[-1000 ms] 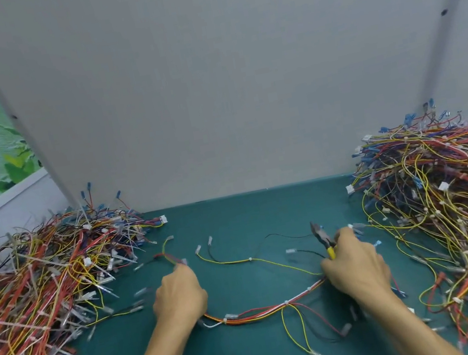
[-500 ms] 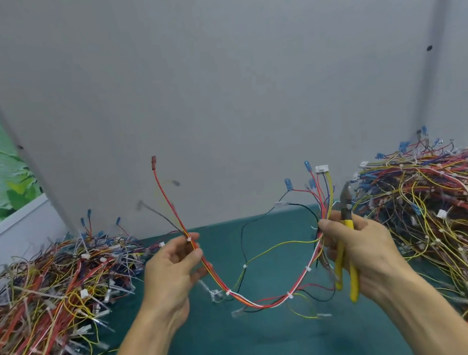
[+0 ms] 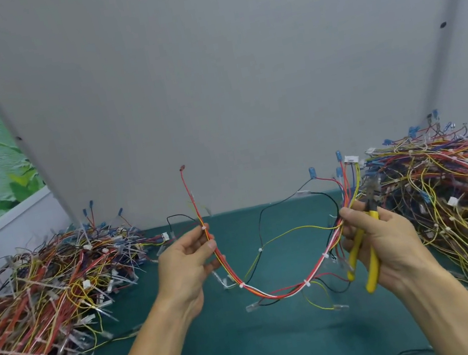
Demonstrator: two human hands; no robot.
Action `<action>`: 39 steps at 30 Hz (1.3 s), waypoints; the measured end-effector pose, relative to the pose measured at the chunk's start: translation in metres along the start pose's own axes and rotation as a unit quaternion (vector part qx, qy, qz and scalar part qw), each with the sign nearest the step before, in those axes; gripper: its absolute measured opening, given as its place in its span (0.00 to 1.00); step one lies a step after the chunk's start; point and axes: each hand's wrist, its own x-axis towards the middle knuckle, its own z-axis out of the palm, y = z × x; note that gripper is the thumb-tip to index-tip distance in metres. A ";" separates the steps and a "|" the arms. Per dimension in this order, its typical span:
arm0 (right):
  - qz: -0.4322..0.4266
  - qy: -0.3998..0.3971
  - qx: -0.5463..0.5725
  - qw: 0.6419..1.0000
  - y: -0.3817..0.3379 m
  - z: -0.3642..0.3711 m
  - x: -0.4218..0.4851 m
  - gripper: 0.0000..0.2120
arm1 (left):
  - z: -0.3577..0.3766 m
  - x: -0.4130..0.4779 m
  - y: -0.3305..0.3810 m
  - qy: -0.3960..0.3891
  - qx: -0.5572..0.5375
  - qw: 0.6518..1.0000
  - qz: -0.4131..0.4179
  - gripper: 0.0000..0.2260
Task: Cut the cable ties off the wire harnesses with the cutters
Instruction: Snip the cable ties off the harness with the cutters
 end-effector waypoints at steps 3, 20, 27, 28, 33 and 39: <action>0.010 0.006 0.010 1.000 -0.001 0.001 0.000 0.10 | 0.000 0.000 -0.004 0.002 0.008 1.000 -0.003 0.15; 0.074 0.044 0.040 0.995 0.000 0.006 -0.002 0.09 | -0.003 -0.008 -0.016 0.036 0.531 0.843 0.082 0.12; 0.089 0.034 -0.001 0.995 0.010 0.031 -0.019 0.10 | 0.050 -0.057 -0.014 -0.176 0.450 0.788 0.382 0.09; 0.089 0.025 -0.004 0.996 0.011 0.034 -0.021 0.11 | 0.055 -0.059 -0.016 -0.185 0.455 0.778 0.391 0.11; 0.045 -0.014 -0.102 0.994 0.008 0.038 -0.030 0.08 | 0.064 -0.056 -0.020 -0.129 0.422 0.820 0.364 0.07; -0.063 -0.067 -0.240 0.966 -0.003 0.037 -0.039 0.08 | 0.060 -0.038 -0.015 -0.070 0.060 0.995 0.037 0.09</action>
